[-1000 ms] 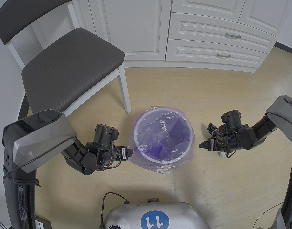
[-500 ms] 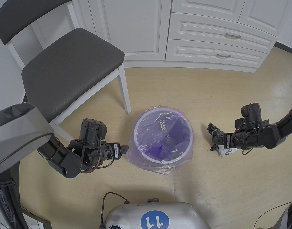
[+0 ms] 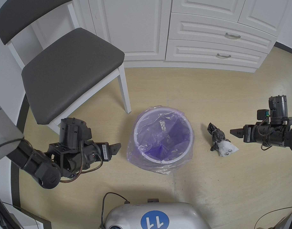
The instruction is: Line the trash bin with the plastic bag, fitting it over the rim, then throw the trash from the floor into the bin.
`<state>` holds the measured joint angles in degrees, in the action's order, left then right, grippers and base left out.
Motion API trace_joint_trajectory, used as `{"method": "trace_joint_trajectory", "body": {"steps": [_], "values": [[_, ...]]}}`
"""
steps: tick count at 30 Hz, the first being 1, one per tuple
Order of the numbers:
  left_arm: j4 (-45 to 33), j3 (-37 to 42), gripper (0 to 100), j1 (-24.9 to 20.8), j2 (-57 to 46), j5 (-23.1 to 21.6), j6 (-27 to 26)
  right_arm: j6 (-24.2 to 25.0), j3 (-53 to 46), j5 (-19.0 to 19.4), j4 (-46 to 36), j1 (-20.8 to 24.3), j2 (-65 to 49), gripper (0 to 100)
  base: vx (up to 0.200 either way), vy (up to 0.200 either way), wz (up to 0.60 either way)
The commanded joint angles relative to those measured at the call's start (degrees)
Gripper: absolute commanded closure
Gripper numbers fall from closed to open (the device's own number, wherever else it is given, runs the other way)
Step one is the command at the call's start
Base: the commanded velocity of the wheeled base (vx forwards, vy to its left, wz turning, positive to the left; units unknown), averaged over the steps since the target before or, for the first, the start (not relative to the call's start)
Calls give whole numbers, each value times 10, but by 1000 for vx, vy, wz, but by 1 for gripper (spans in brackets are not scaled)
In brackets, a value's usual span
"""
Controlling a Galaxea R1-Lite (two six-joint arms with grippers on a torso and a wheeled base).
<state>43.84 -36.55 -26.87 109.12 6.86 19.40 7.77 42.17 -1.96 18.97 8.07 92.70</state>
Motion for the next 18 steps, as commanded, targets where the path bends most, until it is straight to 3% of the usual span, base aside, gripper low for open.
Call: {"method": "trace_joint_trajectory", "body": {"steps": [1,3,6,13,18], "values": [[3,48,0,-10,-91,0,2,-16,-41,-14,1,-2,-86,0,0,0,0],[4,81,0,-29,-143,0,3,-23,-59,-53,6,-1,-83,0,0,0,0],[4,103,0,-49,-193,0,2,-23,-74,-75,8,-1,-83,0,0,0,0],[14,137,0,-67,-297,15,2,-19,-118,-81,62,-1,-104,0,0,0,0],[5,142,0,-83,-365,60,-48,-18,-115,-81,117,-6,-125,0,0,0,0]]}}
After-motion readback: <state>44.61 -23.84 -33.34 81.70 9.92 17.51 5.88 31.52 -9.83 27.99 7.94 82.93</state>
